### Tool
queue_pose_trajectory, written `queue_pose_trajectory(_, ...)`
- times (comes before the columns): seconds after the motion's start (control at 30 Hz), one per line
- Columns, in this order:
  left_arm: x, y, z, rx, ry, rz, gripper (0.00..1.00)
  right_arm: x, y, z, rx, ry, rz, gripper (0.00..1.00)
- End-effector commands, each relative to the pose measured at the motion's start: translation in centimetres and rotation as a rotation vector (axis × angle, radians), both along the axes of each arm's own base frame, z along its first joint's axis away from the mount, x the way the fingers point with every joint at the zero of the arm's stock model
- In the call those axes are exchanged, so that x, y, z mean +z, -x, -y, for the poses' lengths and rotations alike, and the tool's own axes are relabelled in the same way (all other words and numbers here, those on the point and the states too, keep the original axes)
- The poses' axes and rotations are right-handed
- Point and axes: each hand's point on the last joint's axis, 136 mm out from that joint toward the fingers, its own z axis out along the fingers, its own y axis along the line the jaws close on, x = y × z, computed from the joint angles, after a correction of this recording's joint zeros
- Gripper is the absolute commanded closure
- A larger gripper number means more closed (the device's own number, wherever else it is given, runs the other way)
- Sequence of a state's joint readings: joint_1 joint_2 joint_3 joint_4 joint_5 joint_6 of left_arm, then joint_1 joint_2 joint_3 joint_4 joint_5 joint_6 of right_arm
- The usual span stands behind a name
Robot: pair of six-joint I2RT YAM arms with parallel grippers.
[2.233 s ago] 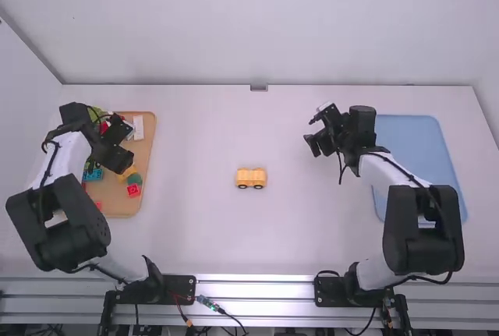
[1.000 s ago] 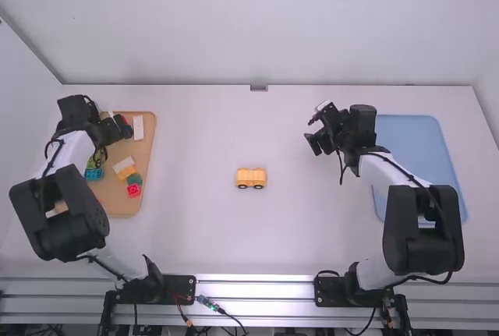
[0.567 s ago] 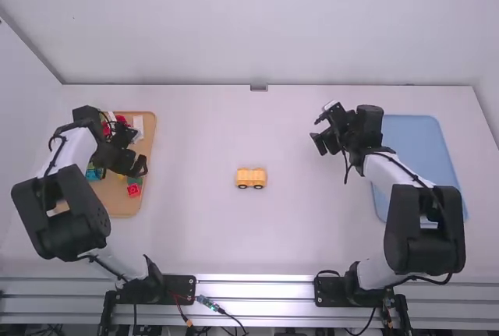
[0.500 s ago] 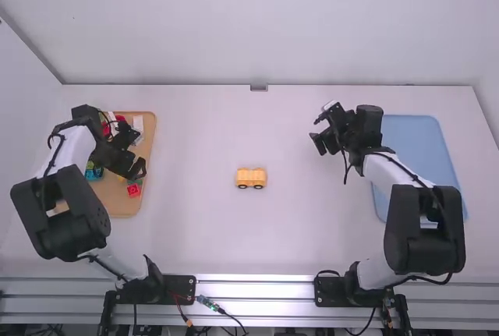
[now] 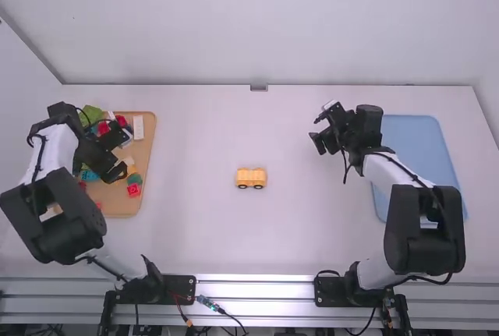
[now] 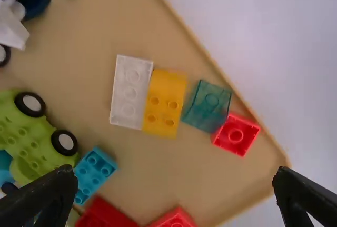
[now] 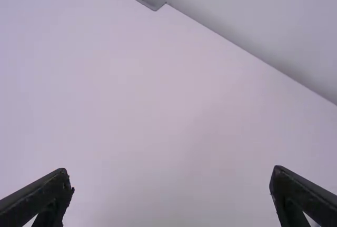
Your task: Assemble lego blocks to make yellow taxi
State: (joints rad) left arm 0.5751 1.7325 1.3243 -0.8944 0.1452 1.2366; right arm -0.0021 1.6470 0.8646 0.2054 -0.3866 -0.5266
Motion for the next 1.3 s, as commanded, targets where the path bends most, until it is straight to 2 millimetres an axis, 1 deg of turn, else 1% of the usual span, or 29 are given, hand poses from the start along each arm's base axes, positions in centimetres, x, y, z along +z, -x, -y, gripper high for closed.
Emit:
queue_pose_trajectory(0.0, -1.1, 0.7, -0.3, -0.031, -0.001, -0.011, 0.01, 1.6, -0.4, -0.2, 0.004, -0.01, 0.034, 0.01)
queue_pose_trajectory(0.1, -2.2, 0.9, -1.1, -0.011, -0.008, 0.004, 0.01, 1.6, -0.4, -0.3, 0.007, -0.01, 0.034, 0.01)
queue_pose_trajectory(0.17, -3.4, 1.4, -1.3, -0.004, -0.013, -0.012, 0.01, 1.6, -0.4, -0.2, 0.004, -0.011, 0.034, 0.01)
queue_pose_trajectory(0.37, -5.9, 1.6, -1.9, 0.001, -0.04, -0.041, 0.0, 1.6, -0.4, -0.3, 0.007, -0.01, 0.034, 0.01)
queue_pose_trajectory(0.43, -6.3, 1.5, -1.9, 0.001, -0.04, -0.041, 0.04, 1.6, -0.4, -0.1, 0.003, -0.01, 0.034, 0.01)
queue_pose_trajectory(0.47, -6.4, 1.5, -2.0, 0.001, -0.04, -0.041, 0.05, 1.6, -0.4, -0.1, 0.003, -0.01, 0.035, 0.01)
queue_pose_trajectory(0.63, -6.8, 1.4, -1.7, -0.003, -0.025, -0.041, 0.14, 1.6, -0.4, -0.1, 0.002, -0.01, 0.034, 0.01)
queue_pose_trajectory(0.67, -6.8, 1.1, -1.6, -0.004, -0.016, -0.028, 0.17, 1.6, -0.4, 0.0, -0.001, -0.01, 0.034, 0.01)
queue_pose_trajectory(0.73, -6.7, 0.7, -1.5, -0.006, -0.009, -0.006, 0.26, 1.6, -0.4, 0.1, -0.002, -0.01, 0.033, 0.01)
queue_pose_trajectory(0.8, -6.6, 0.4, -1.3, -0.009, 0.007, 0.012, 0.3, 1.6, -0.4, 0.0, -0.001, -0.011, 0.033, 0.01)
queue_pose_trajectory(1.0, -6.8, 0.1, -0.9, -0.013, 0.034, 0.023, 0.29, 1.5, -0.3, 0.0, 0.0, -0.01, 0.026, 0.01)
queue_pose_trajectory(1.13, -7.7, 0.2, -0.9, -0.007, 0.042, 0.005, 0.29, 1.5, -0.3, 0.1, -0.002, -0.011, 0.024, 0.01)
queue_pose_trajectory(1.27, -8.5, -0.2, -1.1, 0.005, 0.047, 0.01, 0.32, 1.4, -0.3, 0.0, 0.001, -0.01, 0.022, 0.01)
